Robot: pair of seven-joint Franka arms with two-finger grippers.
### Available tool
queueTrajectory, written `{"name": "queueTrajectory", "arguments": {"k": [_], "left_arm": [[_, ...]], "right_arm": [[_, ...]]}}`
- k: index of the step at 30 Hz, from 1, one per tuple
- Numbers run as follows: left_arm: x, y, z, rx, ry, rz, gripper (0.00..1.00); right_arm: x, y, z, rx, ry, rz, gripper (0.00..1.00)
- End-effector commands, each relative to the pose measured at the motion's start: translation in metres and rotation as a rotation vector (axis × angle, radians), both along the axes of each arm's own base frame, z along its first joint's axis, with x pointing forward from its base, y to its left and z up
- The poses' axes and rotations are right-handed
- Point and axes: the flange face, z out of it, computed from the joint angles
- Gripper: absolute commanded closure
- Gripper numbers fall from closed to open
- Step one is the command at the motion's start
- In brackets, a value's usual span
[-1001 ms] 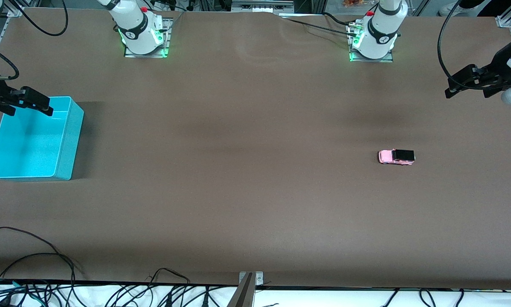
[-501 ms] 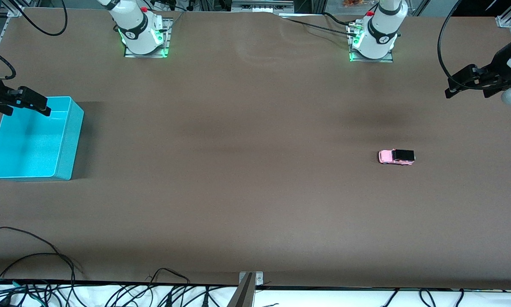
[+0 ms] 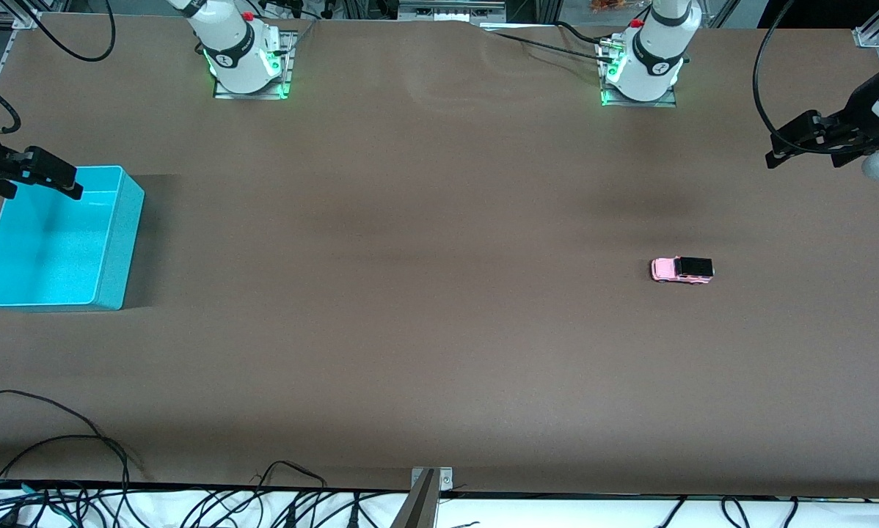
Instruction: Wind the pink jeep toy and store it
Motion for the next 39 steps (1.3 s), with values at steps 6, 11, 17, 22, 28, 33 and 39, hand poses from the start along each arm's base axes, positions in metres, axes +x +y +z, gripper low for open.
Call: {"name": "queueTrajectory", "arguments": {"k": [6,11,17,22,28,33,39], "left_arm": [[-0.004,0.002,0.003,0.028,0.003,0.008,0.00],[-0.004,0.004,0.003,0.028,0.003,0.009,0.00],[-0.004,0.006,0.003,0.028,0.003,0.014,0.00],[-0.004,0.006,0.003,0.028,0.003,0.014,0.00],[-0.003,0.006,0.000,0.028,0.008,0.012,0.00],[-0.003,0.007,-0.001,0.028,0.010,0.014,0.00],[-0.003,0.007,-0.001,0.028,0.010,0.017,0.00]], "right_arm": [[0.001,-0.002,0.007,0.025,-0.008,-0.004,0.00],[0.001,-0.002,0.007,0.025,-0.008,-0.006,0.00],[0.001,-0.002,0.006,0.025,-0.007,-0.004,0.00],[0.001,-0.002,0.006,0.026,-0.008,-0.006,0.00],[0.003,-0.006,0.018,0.024,-0.034,-0.013,0.00],[0.002,-0.013,0.018,0.024,-0.031,-0.021,0.00],[0.002,-0.011,0.019,0.023,-0.031,-0.019,0.00]]}}
